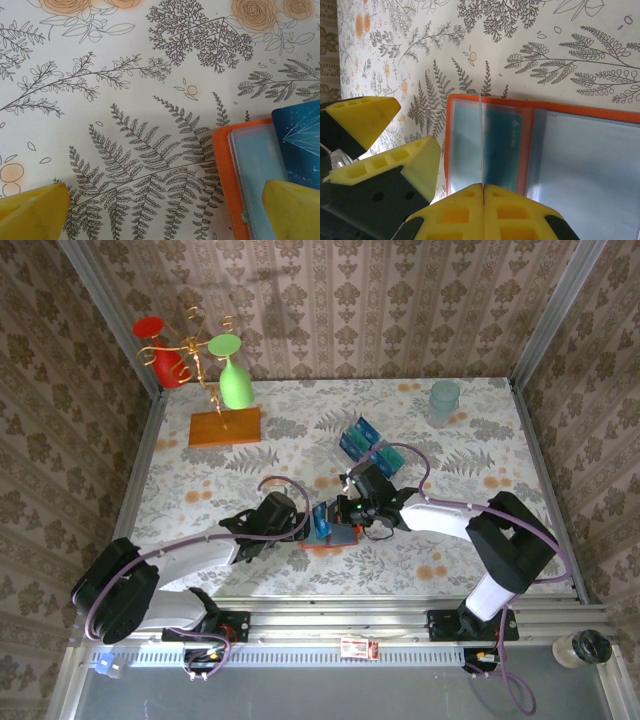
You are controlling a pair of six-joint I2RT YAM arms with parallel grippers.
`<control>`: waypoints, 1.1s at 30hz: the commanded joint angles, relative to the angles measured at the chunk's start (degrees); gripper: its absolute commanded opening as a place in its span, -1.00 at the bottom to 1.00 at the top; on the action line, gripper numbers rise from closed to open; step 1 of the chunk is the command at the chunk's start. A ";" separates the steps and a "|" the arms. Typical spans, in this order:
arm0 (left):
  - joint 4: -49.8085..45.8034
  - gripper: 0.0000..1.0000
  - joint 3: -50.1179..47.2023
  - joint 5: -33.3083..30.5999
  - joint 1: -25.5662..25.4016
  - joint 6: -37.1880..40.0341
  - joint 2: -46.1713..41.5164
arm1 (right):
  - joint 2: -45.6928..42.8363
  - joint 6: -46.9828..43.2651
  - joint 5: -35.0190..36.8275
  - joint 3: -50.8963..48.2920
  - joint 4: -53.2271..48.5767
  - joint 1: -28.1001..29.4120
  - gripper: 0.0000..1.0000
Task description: Put the credit cards into the card holder
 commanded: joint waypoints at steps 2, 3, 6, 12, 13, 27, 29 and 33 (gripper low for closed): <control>-0.86 1.00 -0.53 -0.62 -0.78 -0.69 0.63 | 1.08 1.22 -1.07 -0.62 1.69 0.26 -1.00; -0.75 1.00 -0.61 -0.60 -0.99 -0.70 0.89 | 1.18 1.30 -1.09 -0.67 1.84 0.22 -1.00; 0.08 1.00 -0.88 -0.62 -1.29 -1.02 1.93 | 1.35 1.41 -1.18 -0.51 1.93 0.26 -1.00; 0.98 1.00 -1.30 -0.83 -1.80 -1.63 4.01 | 1.65 1.66 -1.49 -0.40 2.12 0.26 -1.00; 1.20 1.00 -1.53 -0.94 -1.86 -1.81 4.21 | 1.50 1.64 -1.52 -0.39 2.03 0.26 -1.00; 1.38 1.00 -3.61 -1.89 -1.97 -3.05 4.11 | -4.85 0.32 1.35 -3.79 2.93 -3.43 -1.00; 1.32 1.00 -3.60 -1.99 -1.94 -3.05 4.11 | -4.71 0.67 1.67 -4.85 4.85 -3.43 -1.00; 1.03 1.00 -3.62 -2.15 -1.98 -2.98 4.11 | -4.07 1.47 2.05 -6.90 8.81 -3.43 -1.00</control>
